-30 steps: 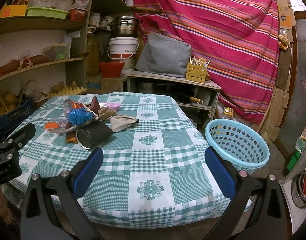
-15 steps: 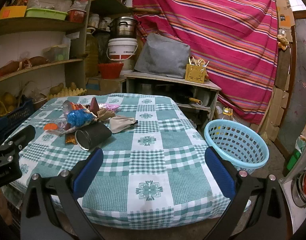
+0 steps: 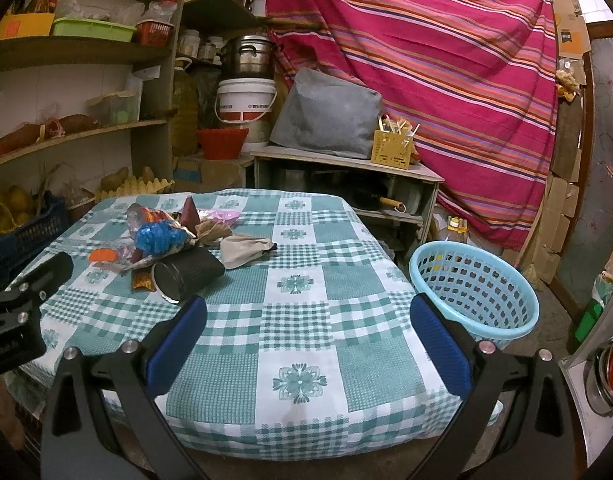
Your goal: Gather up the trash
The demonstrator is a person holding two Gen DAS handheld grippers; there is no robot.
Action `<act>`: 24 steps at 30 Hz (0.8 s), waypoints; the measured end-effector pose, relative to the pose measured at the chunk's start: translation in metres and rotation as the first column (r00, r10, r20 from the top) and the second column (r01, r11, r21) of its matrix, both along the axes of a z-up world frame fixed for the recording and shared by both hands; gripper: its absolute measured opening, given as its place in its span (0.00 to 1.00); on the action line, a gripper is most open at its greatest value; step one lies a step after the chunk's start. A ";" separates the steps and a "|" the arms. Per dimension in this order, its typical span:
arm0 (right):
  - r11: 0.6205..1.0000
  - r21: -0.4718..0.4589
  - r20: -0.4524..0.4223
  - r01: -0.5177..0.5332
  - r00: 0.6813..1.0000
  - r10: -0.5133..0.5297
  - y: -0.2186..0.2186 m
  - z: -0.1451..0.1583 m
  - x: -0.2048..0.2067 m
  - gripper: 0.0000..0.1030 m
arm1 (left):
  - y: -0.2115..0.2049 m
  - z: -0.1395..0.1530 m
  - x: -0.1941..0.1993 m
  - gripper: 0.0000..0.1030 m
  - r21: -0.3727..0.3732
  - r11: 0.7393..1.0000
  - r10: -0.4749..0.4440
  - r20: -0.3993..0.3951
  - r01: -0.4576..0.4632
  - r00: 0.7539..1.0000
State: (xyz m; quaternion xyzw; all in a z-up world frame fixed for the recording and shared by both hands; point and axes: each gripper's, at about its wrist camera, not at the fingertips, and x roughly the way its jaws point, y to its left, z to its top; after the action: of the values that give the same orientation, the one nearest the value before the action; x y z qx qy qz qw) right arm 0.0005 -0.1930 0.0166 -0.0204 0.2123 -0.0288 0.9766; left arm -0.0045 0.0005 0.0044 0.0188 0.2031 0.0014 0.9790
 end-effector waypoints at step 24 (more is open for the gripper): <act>0.999 0.032 0.046 0.020 0.999 -0.022 -0.027 0.007 0.006 0.96 | 0.008 0.001 0.009 0.95 -0.009 1.000 0.004 0.015 -0.004 1.000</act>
State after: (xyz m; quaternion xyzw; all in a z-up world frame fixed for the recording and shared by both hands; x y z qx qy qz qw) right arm 0.0063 -0.2204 0.0238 -0.0020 0.1905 -0.0361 0.9810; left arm 0.0041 0.0085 0.0053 0.0142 0.1959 0.0025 0.9805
